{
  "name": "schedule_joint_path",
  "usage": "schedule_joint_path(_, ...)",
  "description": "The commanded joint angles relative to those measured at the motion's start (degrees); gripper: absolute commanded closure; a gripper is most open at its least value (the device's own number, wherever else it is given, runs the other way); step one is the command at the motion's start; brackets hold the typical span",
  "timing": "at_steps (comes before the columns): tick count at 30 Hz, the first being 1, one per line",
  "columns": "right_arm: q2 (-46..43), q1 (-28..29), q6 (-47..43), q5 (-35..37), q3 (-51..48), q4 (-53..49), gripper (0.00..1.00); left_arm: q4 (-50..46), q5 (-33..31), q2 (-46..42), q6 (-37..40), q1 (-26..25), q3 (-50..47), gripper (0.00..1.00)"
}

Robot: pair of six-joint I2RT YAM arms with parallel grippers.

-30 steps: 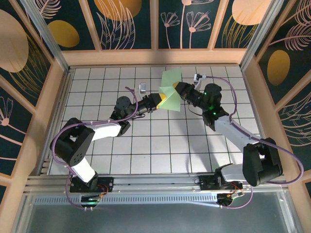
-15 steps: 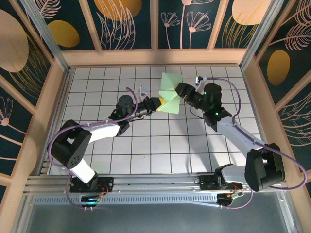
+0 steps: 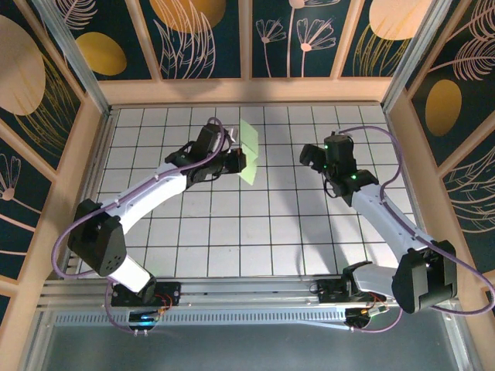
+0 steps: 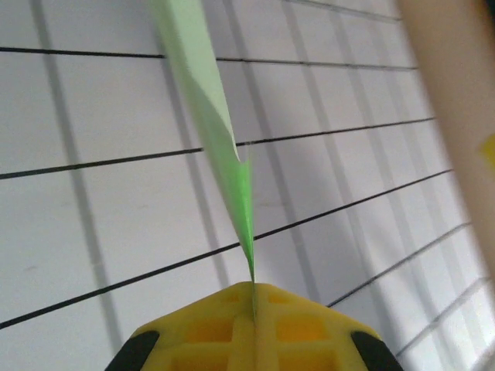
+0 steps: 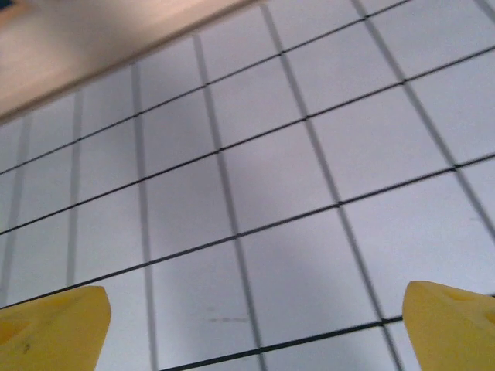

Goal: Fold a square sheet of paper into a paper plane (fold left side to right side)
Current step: Turn over the paper at the center of the table.

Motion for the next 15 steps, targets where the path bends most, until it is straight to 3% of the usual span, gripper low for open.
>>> schedule_joint_path(1,0.67,-0.63,-2.46,8.41,-0.95,-3.16,0.01,-23.88,-17.12,4.12,7.83,-2.79,7.41,1.0)
schedule_joint_path(4,1.11,-1.06,-1.69,8.2,-2.12,-1.57,0.01,-35.16,-30.6,10.12,7.14,-6.55,13.49,1.0)
schedule_joint_path(7,1.87,-1.5,-1.38,7.42,-2.79,-0.32,0.01,-41.72,-39.43,15.88,4.38,-9.45,16.81,1.0)
schedule_joint_path(12,2.53,-1.95,-1.48,6.2,-3.49,0.71,0.01,-43.68,-45.96,22.54,-1.04,-12.91,17.43,1.0)
schedule_joint_path(15,2.53,-2.14,-1.34,4.92,-4.37,1.7,0.01,-42.57,-46.37,25.05,-3.18,-13.59,17.19,1.0)
